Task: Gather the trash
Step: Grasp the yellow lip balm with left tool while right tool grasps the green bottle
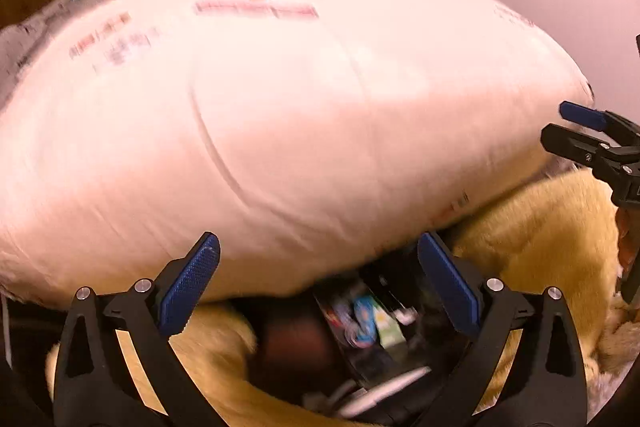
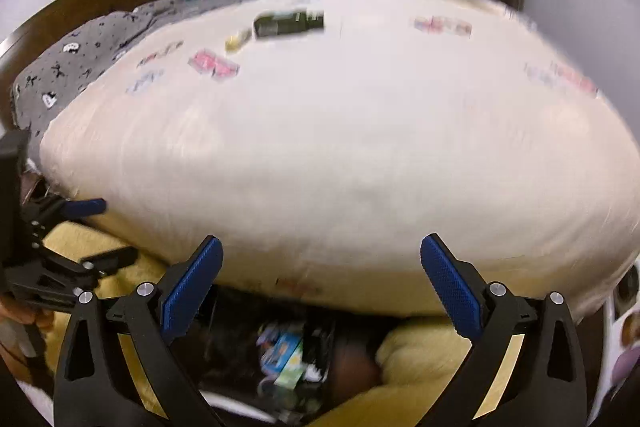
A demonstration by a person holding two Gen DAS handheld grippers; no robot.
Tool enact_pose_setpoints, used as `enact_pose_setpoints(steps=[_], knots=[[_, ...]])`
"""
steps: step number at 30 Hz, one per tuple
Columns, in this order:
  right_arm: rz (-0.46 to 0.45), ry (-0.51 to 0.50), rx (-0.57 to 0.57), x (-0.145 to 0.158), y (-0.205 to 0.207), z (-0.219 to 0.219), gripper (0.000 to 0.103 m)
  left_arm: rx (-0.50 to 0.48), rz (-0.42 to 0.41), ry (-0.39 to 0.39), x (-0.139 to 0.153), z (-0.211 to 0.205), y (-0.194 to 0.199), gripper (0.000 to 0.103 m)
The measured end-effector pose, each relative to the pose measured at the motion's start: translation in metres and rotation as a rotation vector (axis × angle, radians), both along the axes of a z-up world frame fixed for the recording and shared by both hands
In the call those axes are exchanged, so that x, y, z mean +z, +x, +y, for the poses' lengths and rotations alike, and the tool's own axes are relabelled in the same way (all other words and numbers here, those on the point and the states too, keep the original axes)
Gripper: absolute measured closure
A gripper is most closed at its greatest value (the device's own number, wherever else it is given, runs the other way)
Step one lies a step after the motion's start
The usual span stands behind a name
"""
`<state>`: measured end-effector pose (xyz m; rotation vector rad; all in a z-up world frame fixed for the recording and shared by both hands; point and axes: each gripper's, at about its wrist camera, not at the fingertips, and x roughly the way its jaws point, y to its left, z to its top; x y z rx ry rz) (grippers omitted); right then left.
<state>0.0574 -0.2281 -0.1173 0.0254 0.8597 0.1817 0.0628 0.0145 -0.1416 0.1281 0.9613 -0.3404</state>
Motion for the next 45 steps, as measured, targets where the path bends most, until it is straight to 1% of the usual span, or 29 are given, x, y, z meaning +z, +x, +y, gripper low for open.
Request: enact_pose_setpoints(steps=[1, 3, 5, 7, 10, 14, 18, 20, 22, 24, 29, 32, 33, 34, 35, 36, 37, 41, 45], knots=[[-0.018, -0.009, -0.002, 0.005, 0.006, -0.001, 0.004, 0.008, -0.026, 0.007, 0.008, 0.001, 0.008, 0.009], [-0.042, -0.018, -0.01, 0.011, 0.018, -0.001, 0.004, 0.023, -0.044, 0.004, 0.017, 0.0, 0.019, 0.009], [-0.064, -0.003, -0.008, 0.021, 0.037, -0.002, 0.004, 0.04, -0.058, -0.011, 0.024, 0.003, 0.035, 0.009], [-0.073, 0.001, -0.006, 0.024, 0.052, 0.0, 0.004, 0.061, -0.078, -0.001, 0.028, 0.003, 0.05, 0.009], [-0.089, -0.011, -0.008, 0.032, 0.088, 0.01, 0.004, 0.078, -0.103, 0.006, 0.032, 0.005, 0.074, 0.009], [-0.093, -0.016, -0.027, 0.034, 0.126, 0.019, 0.004, 0.115, -0.126, -0.019, 0.039, 0.006, 0.115, 0.01], [-0.107, 0.008, -0.058, 0.038, 0.16, 0.022, 0.004, 0.148, -0.142, -0.047, 0.044, 0.004, 0.159, 0.019], [-0.109, 0.011, -0.061, 0.039, 0.176, 0.024, 0.004, 0.154, -0.143, -0.047, 0.044, 0.0, 0.179, 0.024], [-0.108, -0.002, -0.062, 0.04, 0.192, 0.028, 0.004, 0.162, -0.141, -0.039, 0.043, -0.004, 0.198, 0.032], [-0.111, -0.012, -0.063, 0.04, 0.204, 0.03, 0.004, 0.168, -0.137, -0.034, 0.04, -0.008, 0.215, 0.036], [-0.097, 0.01, -0.069, 0.039, 0.228, 0.032, 0.004, 0.174, -0.103, -0.031, 0.027, -0.013, 0.249, 0.038], [-0.086, 0.019, -0.075, 0.036, 0.239, 0.035, 0.004, 0.166, -0.098, -0.028, 0.021, -0.014, 0.259, 0.042], [-0.08, 0.023, -0.074, 0.034, 0.242, 0.038, 0.004, 0.161, -0.099, -0.027, 0.021, -0.015, 0.261, 0.048], [-0.075, 0.026, -0.072, 0.033, 0.245, 0.04, 0.004, 0.153, -0.098, -0.029, 0.021, -0.015, 0.264, 0.056], [-0.066, 0.028, -0.069, 0.031, 0.248, 0.044, 0.004, 0.144, -0.096, -0.036, 0.021, -0.015, 0.265, 0.062], [-0.06, 0.029, -0.065, 0.029, 0.25, 0.046, 0.004, 0.138, -0.095, -0.042, 0.022, -0.014, 0.267, 0.077], [-0.055, 0.03, -0.062, 0.028, 0.252, 0.049, 0.004, 0.14, -0.096, -0.043, 0.022, -0.012, 0.267, 0.084], [-0.026, 0.04, -0.054, 0.021, 0.26, 0.061, 0.004, 0.16, -0.105, -0.047, 0.024, 0.003, 0.259, 0.084], [0.003, 0.054, -0.013, 0.011, 0.263, 0.08, 0.004, 0.197, -0.109, -0.066, 0.026, 0.026, 0.244, 0.084]])
